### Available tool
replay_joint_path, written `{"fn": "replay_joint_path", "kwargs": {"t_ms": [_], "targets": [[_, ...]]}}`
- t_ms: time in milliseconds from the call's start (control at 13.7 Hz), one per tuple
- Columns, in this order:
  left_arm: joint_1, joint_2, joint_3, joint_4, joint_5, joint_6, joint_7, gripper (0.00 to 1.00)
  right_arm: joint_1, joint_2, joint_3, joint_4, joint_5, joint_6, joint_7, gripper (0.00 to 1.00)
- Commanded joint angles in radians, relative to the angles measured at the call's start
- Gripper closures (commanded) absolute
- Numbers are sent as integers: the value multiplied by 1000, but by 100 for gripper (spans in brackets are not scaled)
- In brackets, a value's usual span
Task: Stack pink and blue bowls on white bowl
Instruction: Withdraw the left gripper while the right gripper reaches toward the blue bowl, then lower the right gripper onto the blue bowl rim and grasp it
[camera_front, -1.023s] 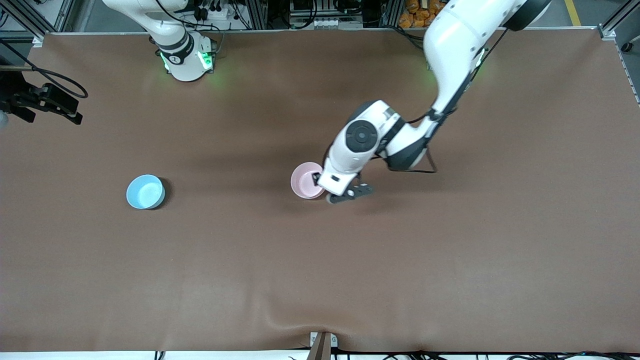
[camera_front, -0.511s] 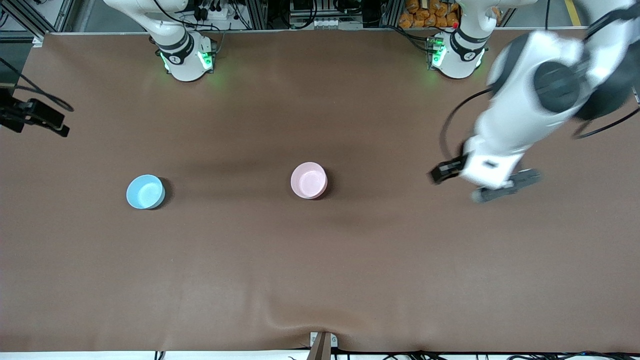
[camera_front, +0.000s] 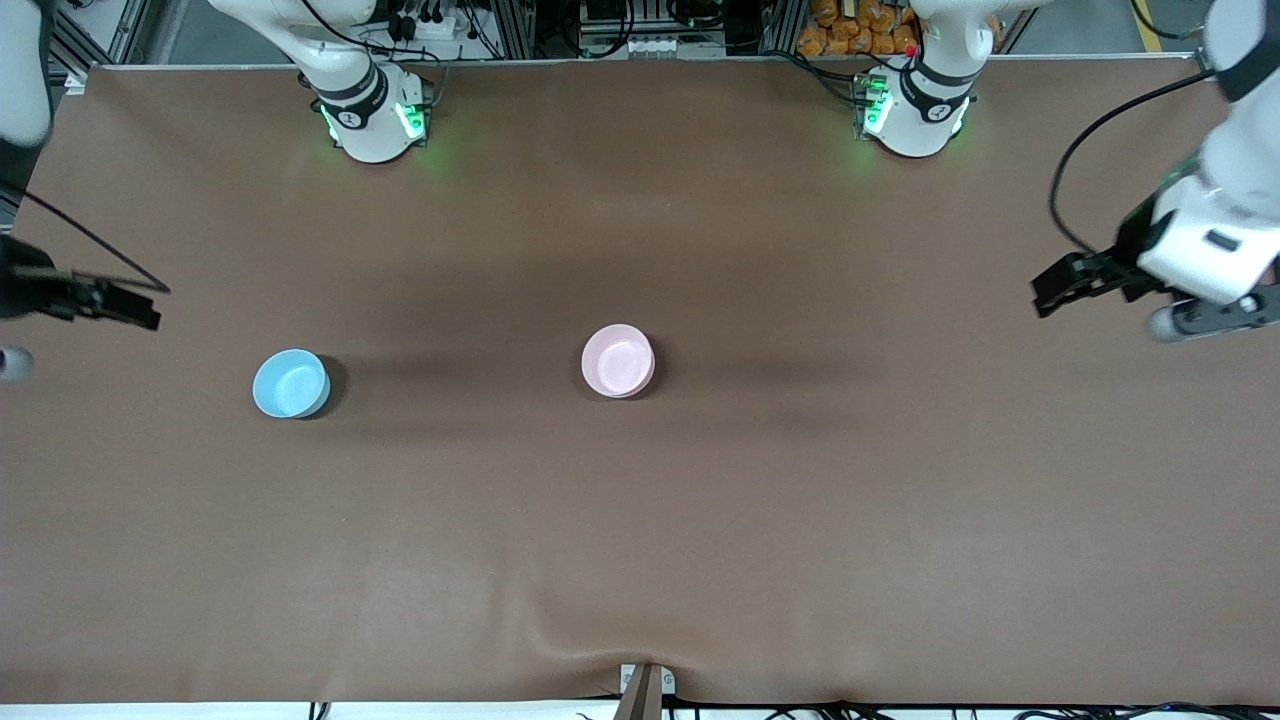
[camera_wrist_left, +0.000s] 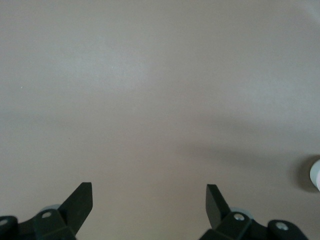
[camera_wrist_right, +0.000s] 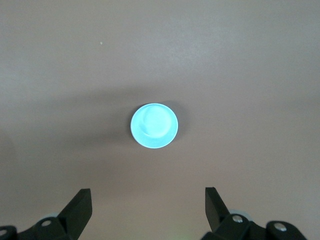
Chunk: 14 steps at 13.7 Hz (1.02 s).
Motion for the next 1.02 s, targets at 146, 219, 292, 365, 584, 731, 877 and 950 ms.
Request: {"fn": "replay_joint_path", "kwargs": {"t_ms": [146, 219, 292, 365, 584, 731, 877, 950], "targets": [[-116, -96, 168, -94, -33, -4, 115, 0, -75, 18, 14, -233, 0, 276, -89, 0], [-168, -105, 220, -101, -33, -4, 125, 0, -83, 18, 14, -286, 2, 340, -92, 0], [-217, -107, 269, -108, -33, -6, 129, 0, -95, 18, 14, -342, 2, 411, -94, 0], [-259, -108, 312, -106, -33, -6, 132, 0, -98, 21, 14, -396, 3, 481, -94, 0], [-313, -117, 361, -109, -34, -8, 136, 0, -114, 44, 14, -551, 5, 676, -123, 0], [-313, -119, 362, -109, -34, -9, 135, 0, -144, 72, 15, -610, 9, 779, -201, 16], [-314, -125, 362, -105, -33, -11, 135, 0, -152, 111, 15, -622, 43, 821, -209, 31], [-316, -122, 362, -103, -33, -11, 135, 0, -153, 127, 15, -624, 55, 832, -209, 32]]}}
